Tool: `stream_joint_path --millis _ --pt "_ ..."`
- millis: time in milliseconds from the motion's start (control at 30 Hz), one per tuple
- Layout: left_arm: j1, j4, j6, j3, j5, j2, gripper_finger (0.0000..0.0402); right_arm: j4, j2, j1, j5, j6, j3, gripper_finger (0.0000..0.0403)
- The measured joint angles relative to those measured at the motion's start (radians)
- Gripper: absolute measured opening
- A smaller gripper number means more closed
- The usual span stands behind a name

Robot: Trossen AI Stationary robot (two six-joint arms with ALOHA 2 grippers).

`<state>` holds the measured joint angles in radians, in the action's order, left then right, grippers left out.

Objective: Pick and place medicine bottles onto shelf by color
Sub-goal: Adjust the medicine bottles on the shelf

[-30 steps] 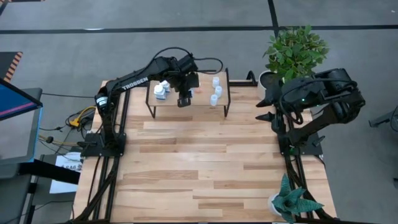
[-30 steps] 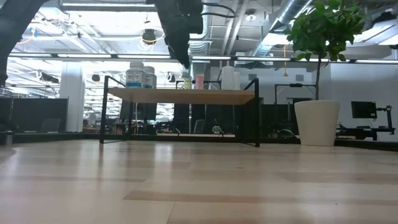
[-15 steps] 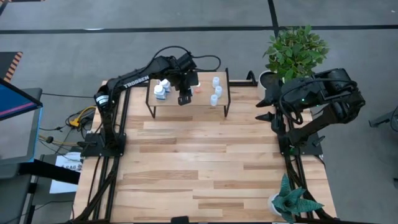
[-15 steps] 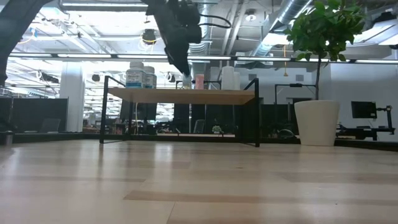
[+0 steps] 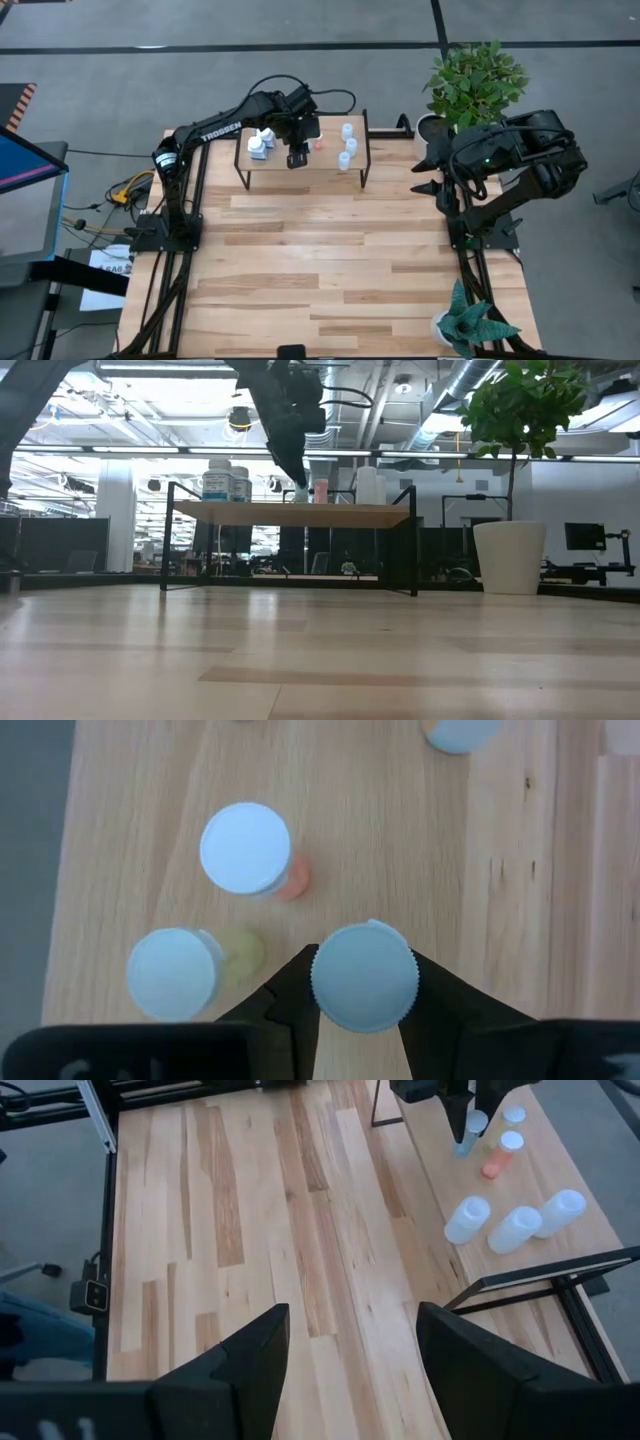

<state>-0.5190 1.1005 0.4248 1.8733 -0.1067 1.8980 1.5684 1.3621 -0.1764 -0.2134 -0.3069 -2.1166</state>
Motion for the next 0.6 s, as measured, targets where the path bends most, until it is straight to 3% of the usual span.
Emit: stream_joint_path --millis 600 --pt "-0.002 -0.01 0.015 0.0 0.017 0.002 0.0092 0.0 0.0 0.0 0.0 0.0 0.0 0.0239"
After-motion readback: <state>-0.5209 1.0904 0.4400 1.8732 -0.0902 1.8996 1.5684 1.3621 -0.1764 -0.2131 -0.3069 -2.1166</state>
